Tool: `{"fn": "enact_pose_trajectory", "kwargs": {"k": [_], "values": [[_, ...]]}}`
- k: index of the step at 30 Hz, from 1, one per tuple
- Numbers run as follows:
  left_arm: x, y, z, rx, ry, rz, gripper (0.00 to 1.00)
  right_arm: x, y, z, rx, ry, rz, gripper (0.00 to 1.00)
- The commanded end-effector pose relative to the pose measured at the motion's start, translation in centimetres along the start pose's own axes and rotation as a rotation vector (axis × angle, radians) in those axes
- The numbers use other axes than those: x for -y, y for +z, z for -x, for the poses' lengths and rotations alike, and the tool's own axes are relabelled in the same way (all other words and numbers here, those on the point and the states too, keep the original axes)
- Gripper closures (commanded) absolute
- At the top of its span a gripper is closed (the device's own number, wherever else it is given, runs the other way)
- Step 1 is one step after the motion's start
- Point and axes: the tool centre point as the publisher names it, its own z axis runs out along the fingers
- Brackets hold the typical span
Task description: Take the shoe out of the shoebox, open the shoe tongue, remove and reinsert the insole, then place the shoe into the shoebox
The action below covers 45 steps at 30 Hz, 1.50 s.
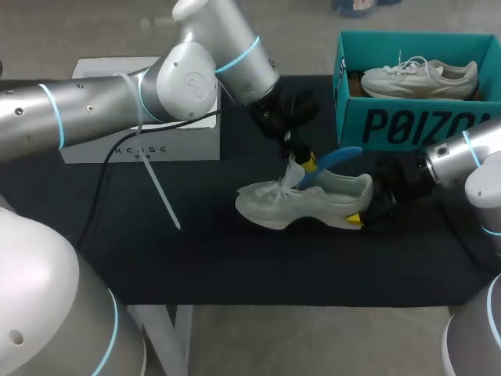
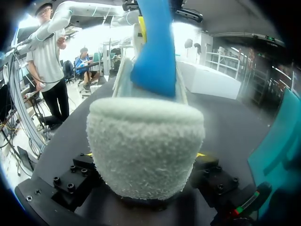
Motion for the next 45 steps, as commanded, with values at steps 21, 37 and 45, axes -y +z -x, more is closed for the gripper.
{"fn": "enact_pose_trajectory", "kwargs": {"k": [21, 37, 45], "values": [[10.5, -6.5, -2.5, -0.017, 0.251, -0.195, 1.00, 0.2, 0.4, -0.2, 0.002, 0.000, -0.002, 1.00], [11.9, -9.9, -4.4, -0.067, 0.318, -0.254, 1.00, 0.2, 0.4, -0.2, 0.002, 0.000, -0.002, 1.00], [11.9, -9.9, -4.4, -0.067, 0.318, -0.254, 1.00, 0.2, 0.4, -0.2, 0.002, 0.000, -0.002, 1.00]]}}
